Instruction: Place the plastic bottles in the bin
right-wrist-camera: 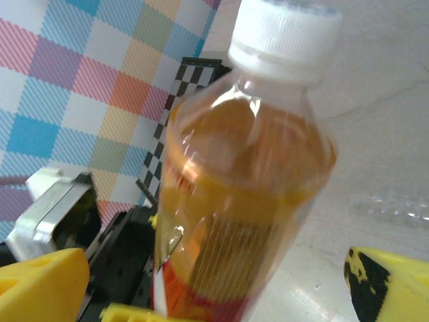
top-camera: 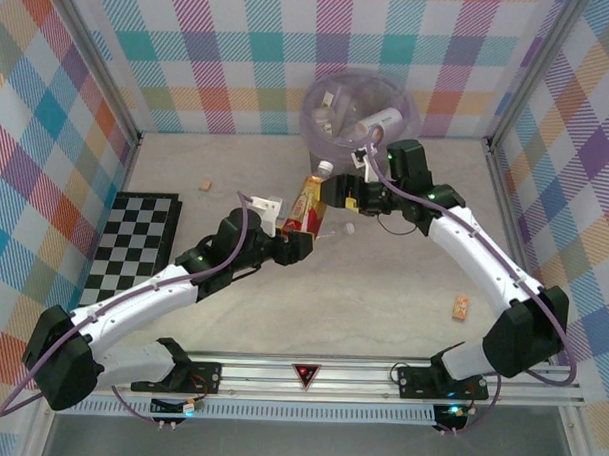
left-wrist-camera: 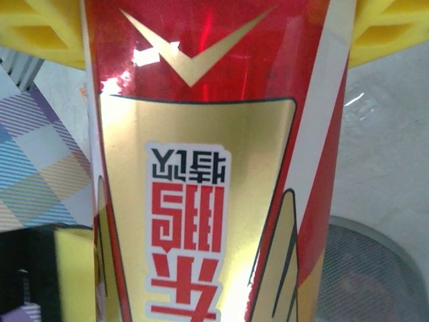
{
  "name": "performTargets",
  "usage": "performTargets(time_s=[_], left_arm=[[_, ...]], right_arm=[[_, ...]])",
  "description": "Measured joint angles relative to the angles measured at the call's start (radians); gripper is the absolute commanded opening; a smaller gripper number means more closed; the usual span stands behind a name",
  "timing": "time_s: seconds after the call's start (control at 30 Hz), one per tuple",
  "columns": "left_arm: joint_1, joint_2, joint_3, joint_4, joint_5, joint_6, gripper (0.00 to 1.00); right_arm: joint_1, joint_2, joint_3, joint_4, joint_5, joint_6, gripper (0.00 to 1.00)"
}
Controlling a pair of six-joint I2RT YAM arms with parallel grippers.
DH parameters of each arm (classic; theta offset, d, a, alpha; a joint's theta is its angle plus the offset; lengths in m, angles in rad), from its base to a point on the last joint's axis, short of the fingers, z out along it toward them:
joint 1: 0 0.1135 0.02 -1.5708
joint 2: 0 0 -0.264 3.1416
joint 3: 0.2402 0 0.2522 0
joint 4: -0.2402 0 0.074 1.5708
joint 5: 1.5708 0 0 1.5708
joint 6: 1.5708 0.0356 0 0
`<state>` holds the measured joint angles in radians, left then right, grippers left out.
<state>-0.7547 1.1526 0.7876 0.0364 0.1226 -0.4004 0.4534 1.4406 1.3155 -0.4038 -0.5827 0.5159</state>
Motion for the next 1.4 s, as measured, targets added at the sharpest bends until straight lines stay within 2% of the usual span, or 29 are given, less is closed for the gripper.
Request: performTargets(time_s=[0.1,0.3,0.43,0.6,0.67,0.7,0.73,0.97,1.2,1.4], left_arm=[[-0.018,0.009,0.000,0.011,0.001,0.005,0.59],[-0.044,0.049,0.000,0.019,0.005,0.017,0.58],[-0.048,0.055,0.000,0.021,-0.003,0.024,0.59],[-0.050,0.055,0.000,0.020,-0.008,0.023,0.72],[-0.050,0.055,0.001,0.020,-0.011,0.025,0.86],[-0.050,0.055,0.001,0.018,-0.014,0.026,0.96],[-0.050,0.055,0.002,0.018,-0.019,0.024,1.00],[-0.050,0.028,0.014,-0.039,-0.051,0.020,1.00],[-0.050,-0.032,0.013,-0.093,-0.091,0.007,1.00],[-0.050,-0.042,0.011,-0.112,-0.110,-0.011,1.00]], right_arm=[[0.000,0.034,0.004,0.003,0.012,0.001,0.94],[0.009,0.089,0.005,0.015,0.014,0.020,0.74],[0.011,0.088,0.005,0.016,0.026,0.027,0.68],[0.011,0.088,0.007,0.014,0.028,0.026,0.62],[0.011,0.087,0.013,0.009,0.032,0.022,0.60],[0.011,0.087,0.018,0.000,0.044,0.017,0.60],[0.011,0.088,0.028,-0.010,0.053,0.010,0.60],[-0.025,0.088,0.243,-0.109,0.150,-0.091,0.59],[-0.213,0.104,0.473,-0.053,0.254,-0.131,0.57],[-0.305,0.254,0.646,0.048,0.366,-0.108,0.57]])
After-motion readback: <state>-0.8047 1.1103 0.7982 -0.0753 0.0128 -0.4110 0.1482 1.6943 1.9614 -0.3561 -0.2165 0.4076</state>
